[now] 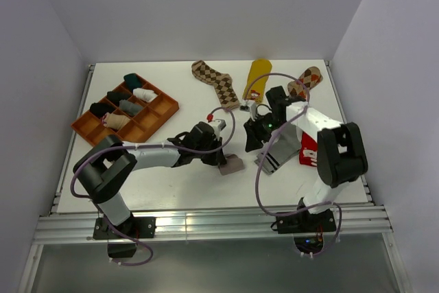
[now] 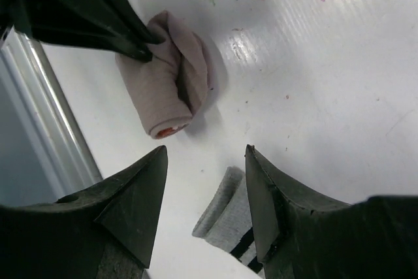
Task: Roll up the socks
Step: Roll the sock at the center of the board.
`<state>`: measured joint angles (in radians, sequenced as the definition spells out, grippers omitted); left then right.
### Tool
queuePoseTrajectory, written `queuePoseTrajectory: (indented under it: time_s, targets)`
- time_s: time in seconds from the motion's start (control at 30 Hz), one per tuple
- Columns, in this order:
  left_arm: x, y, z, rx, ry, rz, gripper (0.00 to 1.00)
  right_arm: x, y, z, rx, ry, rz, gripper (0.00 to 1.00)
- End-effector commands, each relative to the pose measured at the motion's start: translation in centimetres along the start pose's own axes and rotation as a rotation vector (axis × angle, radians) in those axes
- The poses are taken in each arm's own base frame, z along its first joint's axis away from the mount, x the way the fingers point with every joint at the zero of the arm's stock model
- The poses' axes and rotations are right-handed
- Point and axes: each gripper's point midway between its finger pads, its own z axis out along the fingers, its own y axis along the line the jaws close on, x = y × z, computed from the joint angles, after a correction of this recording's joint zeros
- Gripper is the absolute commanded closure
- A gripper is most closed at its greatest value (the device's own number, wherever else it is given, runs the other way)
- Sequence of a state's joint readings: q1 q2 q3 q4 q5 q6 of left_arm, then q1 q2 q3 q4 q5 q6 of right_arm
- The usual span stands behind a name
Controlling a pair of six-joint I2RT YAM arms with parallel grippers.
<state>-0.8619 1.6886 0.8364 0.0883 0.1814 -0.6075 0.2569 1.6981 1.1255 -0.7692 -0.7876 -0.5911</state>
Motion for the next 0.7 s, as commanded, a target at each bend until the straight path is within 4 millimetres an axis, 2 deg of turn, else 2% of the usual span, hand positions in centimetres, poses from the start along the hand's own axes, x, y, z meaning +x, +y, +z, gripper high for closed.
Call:
queuePoseTrajectory:
  time_s: [0.0, 0.07, 0.1, 0.23, 0.27, 0.3, 0.33, 0.37, 0.43, 0.5, 0.53, 0.67]
  targets:
    - [6.3, 3.9, -0.5, -0.083, 0.243, -0.107, 1.00, -1.8, -0.7, -1.2, 0.108, -0.121, -0.193, 0.42]
    - [6.2, 3.9, -0.7, -0.059, 0.260, -0.147, 1.00, -2.3, -0.3, -2.1, 0.148, -0.166, -0.282, 0.42]
    - [6.3, 3.9, -0.7, -0.059, 0.271, -0.158, 1.00, -1.5, 0.0, -1.8, 0.146, -0.163, -0.297, 0.41]
    - [6.8, 4.2, -0.8, -0.073, 0.340, -0.184, 1.00, -1.6, 1.4, -2.8, 0.188, -0.201, -0.434, 0.39]
    - [6.9, 4.2, -1.0, -0.080, 0.361, -0.185, 1.00, -1.9, 1.6, -2.9, 0.205, -0.213, -0.470, 0.37]
    - [7.2, 4.3, -0.9, -0.084, 0.378, -0.182, 1.00, -1.3, 2.1, -2.3, 0.198, -0.200, -0.493, 0.37]
    - [6.9, 4.2, -0.8, -0.082, 0.380, -0.180, 1.00, -1.5, 2.2, -2.7, 0.242, -0.200, -0.527, 0.36]
    - [7.5, 4.4, -0.9, -0.088, 0.409, -0.185, 1.00, -1.1, 2.3, -2.1, 0.254, -0.195, -0.553, 0.35]
    - [7.4, 4.5, -0.8, -0.089, 0.418, -0.192, 1.00, -1.2, 3.7, -1.4, 0.272, -0.188, -0.642, 0.33]
    - [7.7, 4.5, -0.8, -0.089, 0.441, -0.200, 1.00, -0.7, 3.9, -0.4, 0.303, -0.160, -0.695, 0.32]
    - [7.5, 4.4, -0.7, -0.085, 0.441, -0.203, 1.00, -0.5, 5.0, 0.5, 0.283, -0.151, -0.738, 0.32]
    - [7.8, 4.5, -0.4, -0.073, 0.473, -0.220, 1.00, 0.5, 5.4, 2.6, 0.298, -0.096, -0.812, 0.32]
